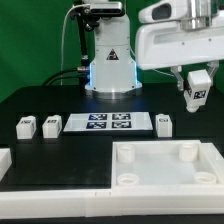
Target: Assemble one leg
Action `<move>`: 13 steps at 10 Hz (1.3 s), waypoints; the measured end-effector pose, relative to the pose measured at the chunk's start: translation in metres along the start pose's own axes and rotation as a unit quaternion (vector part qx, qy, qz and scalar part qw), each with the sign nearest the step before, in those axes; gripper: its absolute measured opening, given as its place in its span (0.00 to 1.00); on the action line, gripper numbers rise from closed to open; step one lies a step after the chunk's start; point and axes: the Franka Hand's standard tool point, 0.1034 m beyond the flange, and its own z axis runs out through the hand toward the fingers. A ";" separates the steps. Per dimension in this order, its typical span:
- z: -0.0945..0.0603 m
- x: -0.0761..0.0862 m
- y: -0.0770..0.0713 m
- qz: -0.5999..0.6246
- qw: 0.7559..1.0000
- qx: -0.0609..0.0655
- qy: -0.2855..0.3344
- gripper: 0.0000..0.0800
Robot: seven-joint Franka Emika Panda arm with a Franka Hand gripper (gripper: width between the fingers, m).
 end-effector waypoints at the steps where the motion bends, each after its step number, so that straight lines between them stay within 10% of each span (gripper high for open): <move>1: -0.006 0.015 0.006 -0.009 0.999 0.001 0.053 0.36; 5: -0.026 0.059 -0.006 -0.012 0.973 0.015 0.229 0.36; 9: -0.003 0.057 0.001 -0.053 0.978 0.001 0.200 0.36; 11: 0.001 0.103 0.022 -0.080 0.978 -0.015 0.192 0.36; 13: 0.006 0.111 0.023 -0.085 0.977 -0.015 0.195 0.36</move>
Offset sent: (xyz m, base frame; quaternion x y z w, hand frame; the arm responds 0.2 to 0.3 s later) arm 0.0501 -0.0085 0.0397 -0.0537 0.2973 -0.0371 0.9525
